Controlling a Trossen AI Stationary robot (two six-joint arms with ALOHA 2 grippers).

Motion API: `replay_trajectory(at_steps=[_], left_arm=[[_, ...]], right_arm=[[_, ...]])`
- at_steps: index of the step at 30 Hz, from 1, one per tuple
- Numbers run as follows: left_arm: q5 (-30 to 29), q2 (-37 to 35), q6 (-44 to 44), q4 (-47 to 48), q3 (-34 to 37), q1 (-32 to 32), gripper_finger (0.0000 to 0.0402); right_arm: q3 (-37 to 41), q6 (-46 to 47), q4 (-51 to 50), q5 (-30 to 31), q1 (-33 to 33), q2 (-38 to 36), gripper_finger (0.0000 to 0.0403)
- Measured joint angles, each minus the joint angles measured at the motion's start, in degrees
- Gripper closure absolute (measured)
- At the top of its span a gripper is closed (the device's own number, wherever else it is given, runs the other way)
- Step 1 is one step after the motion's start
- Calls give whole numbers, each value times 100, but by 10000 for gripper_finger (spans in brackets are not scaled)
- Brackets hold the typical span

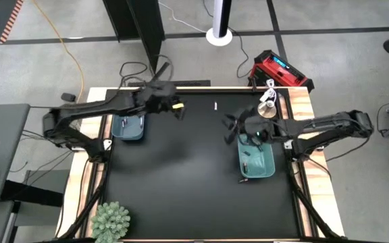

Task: Sort batteries
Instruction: Put the silver battery into the blue bin

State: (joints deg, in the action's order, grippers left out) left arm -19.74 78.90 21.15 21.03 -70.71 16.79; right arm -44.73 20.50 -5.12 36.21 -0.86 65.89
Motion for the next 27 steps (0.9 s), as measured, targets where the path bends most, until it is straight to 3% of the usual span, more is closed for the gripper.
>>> replay_trajectory(at_steps=[8, 14, 22, 27], left_arm=[[-370, -1471, 52, -652, 1290, -509, 217], [-568, -2294, 475, -1129, 2459, -982, 217], [-873, -3103, 1092, -2085, 3786, -1748, 217], [-1043, -3486, 1189, -2192, 4108, -2122, 217]], right_arm=[[0, 213, -130, -24, -854, 126, 253], [-106, 350, -208, -78, -1332, 722, 253], [-862, 696, -1053, -997, -2092, 1866, 253], [-1464, 768, -1583, -1735, -2573, 2562, 253]])
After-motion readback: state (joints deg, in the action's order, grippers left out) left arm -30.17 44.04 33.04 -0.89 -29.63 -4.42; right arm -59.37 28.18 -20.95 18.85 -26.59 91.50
